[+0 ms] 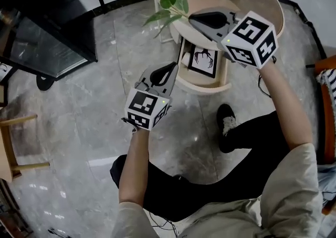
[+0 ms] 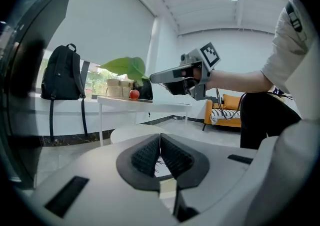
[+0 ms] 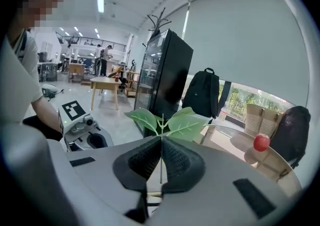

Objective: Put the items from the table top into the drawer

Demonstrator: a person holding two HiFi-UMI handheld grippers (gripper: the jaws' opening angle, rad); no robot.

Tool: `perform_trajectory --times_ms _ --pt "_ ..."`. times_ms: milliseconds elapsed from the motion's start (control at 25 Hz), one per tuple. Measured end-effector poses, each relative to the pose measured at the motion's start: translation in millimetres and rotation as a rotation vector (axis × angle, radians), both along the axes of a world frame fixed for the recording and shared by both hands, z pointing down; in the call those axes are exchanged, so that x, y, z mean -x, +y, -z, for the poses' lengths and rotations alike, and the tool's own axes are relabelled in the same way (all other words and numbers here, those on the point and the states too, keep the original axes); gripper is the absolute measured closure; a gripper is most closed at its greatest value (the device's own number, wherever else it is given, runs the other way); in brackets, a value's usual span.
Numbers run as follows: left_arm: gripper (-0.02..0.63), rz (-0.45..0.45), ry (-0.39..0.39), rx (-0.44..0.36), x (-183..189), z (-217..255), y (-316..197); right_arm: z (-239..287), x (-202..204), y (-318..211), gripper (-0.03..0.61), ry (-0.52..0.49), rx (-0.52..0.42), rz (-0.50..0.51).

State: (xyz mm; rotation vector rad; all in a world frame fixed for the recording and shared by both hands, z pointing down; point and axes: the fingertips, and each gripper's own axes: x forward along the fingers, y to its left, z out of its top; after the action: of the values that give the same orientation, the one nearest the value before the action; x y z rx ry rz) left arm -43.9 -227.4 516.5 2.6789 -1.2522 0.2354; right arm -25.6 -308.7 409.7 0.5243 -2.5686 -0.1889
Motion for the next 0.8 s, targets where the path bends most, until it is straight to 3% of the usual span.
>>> perform_trajectory --times_ms 200,480,600,800 --pt "0.594 -0.038 0.055 0.036 -9.2 -21.1 15.6 -21.2 -16.1 45.5 0.541 0.034 0.013 0.035" --pt "0.594 -0.024 -0.005 0.087 -22.7 -59.4 18.1 -91.0 -32.3 78.0 0.541 0.056 0.107 0.068" --pt "0.594 -0.046 -0.026 0.087 -28.3 -62.4 20.2 -132.5 -39.4 78.1 0.541 0.078 0.145 0.037" --pt "0.594 -0.071 0.009 0.089 -34.3 -59.6 22.0 -198.9 -59.7 63.2 0.541 0.109 0.202 -0.088"
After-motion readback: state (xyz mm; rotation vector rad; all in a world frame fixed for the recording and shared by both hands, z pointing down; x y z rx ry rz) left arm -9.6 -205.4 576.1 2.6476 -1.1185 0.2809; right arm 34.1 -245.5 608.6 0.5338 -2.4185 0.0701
